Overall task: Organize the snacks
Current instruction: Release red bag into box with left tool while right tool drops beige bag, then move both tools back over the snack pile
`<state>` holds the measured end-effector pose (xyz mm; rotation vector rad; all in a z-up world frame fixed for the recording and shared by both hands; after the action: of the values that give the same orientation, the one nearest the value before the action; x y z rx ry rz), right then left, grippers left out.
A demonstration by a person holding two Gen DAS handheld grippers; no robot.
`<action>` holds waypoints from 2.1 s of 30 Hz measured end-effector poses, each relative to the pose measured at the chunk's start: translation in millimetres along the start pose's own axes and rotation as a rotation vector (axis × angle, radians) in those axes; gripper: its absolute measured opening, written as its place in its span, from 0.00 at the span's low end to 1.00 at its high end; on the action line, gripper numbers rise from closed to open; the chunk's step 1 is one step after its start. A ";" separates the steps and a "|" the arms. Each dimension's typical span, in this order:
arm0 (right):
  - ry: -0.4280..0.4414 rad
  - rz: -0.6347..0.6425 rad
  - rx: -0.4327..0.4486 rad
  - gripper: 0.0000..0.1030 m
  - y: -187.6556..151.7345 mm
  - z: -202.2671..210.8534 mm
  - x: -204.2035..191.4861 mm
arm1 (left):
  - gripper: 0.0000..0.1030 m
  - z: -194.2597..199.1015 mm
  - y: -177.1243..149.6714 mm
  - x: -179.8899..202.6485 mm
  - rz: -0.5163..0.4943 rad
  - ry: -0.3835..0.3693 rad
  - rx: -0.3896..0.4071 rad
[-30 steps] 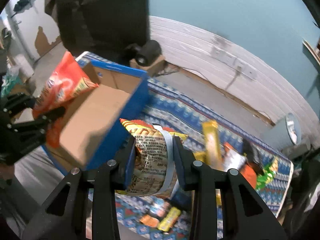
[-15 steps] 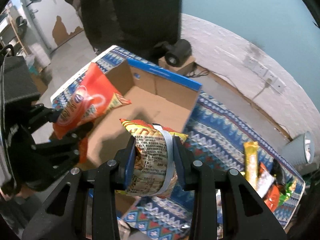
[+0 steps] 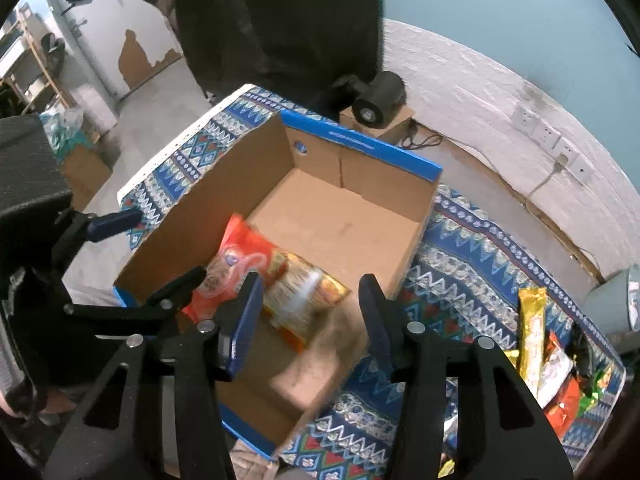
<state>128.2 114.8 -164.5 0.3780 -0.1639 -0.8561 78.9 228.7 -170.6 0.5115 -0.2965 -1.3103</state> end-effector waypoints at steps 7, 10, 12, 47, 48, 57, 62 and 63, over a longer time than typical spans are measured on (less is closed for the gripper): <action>-0.028 -0.053 0.021 0.64 -15.8 23.1 23.8 | 0.77 9.7 -3.6 28.8 -0.036 -0.061 -0.015; -0.048 -0.077 0.010 0.65 -29.8 30.5 36.7 | 0.78 16.5 -3.8 46.0 -0.054 -0.088 -0.010; -0.069 -0.085 0.006 0.66 -39.0 35.9 46.0 | 0.78 21.0 -4.5 55.9 -0.068 -0.099 -0.005; -0.280 -0.428 -0.117 0.72 -271.7 93.3 241.4 | 0.78 28.1 -36.9 269.1 -0.375 -0.194 -0.034; -0.281 -0.434 -0.122 0.72 -273.6 90.7 245.0 | 0.78 24.0 -36.6 273.1 -0.377 -0.194 -0.041; -0.279 -0.479 -0.212 0.72 -296.4 43.6 275.2 | 0.78 -21.2 -43.2 288.2 -0.381 -0.192 -0.130; -0.274 -0.520 -0.270 0.72 -315.8 22.8 284.6 | 0.78 -35.5 -51.8 296.4 -0.399 -0.193 -0.171; -0.264 -0.527 -0.275 0.72 -318.1 19.4 284.2 | 0.78 -36.5 -53.8 298.1 -0.403 -0.194 -0.175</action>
<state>82.6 -295.7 -273.1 0.0422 -0.1906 -1.4310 123.8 -61.8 -252.3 0.3036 -0.2430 -1.7662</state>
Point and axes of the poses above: each gripper's, at about its wrist camera, not at the fingertips, and z roughly against the way its jaws point, x to its right, y to its top, the point moved 10 cm from there along -z, roughly the way its jaws point, and after that the axes turned 15 degrees about z, right-handed, at the moved point
